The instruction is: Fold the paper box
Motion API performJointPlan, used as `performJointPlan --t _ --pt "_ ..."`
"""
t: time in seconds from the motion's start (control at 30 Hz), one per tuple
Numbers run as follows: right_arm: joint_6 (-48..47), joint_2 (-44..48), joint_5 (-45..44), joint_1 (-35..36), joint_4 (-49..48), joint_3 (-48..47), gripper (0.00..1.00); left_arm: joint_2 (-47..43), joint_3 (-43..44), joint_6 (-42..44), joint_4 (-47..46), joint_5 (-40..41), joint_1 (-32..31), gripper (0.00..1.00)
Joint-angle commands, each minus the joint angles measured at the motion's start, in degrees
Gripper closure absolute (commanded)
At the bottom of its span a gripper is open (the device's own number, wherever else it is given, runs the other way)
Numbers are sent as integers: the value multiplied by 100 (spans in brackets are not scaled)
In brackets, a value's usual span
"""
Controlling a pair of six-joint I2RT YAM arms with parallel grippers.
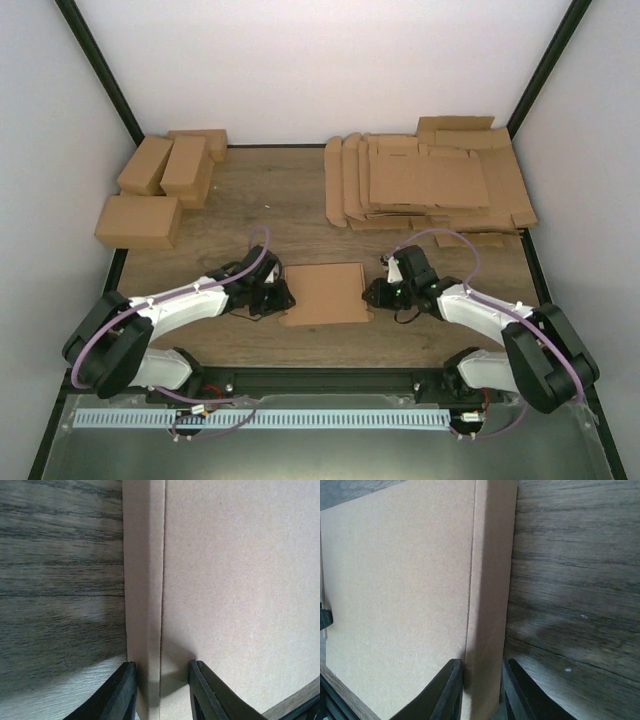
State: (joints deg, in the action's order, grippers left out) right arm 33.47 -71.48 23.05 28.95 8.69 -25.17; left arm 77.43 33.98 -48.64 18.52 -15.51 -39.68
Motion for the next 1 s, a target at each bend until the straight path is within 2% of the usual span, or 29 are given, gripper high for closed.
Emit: performJointPlan --t 0.0,0.13,0.3,0.37,0.47,0.53,0.63,0.77,0.87,0.97 --pt "-119 -233 3 76 46 -11 79 195 -3 194 -60 -74 -43 71" --pt "-358 -533 173 76 -48 -304 82 165 30 158 -19 -17 -76 71" --pt "-888 -1534 235 76 -78 -1216 79 -73 55 -216 41 96 -84 69" --pt "-1058 -2003 171 75 2 -1716 79 -288 44 -338 57 232 -79 59" --pt "-1199 -2430 4 78 145 -2282 79 -498 125 -357 344 542 3 38" --pt "-1224 -2432 -163 76 205 -2436 77 -518 196 -223 561 616 129 34" --pt "-1308 -2239 -383 76 320 -2452 65 -566 232 -22 818 668 310 31" --pt "-1443 -1837 -681 67 462 -2210 61 -719 432 144 1317 1187 351 14" --pt "-1520 -1544 -676 59 401 -1990 58 -747 389 218 1266 957 365 13" --pt "-1547 -1549 -363 26 290 -1900 57 -765 35 141 645 226 365 17"
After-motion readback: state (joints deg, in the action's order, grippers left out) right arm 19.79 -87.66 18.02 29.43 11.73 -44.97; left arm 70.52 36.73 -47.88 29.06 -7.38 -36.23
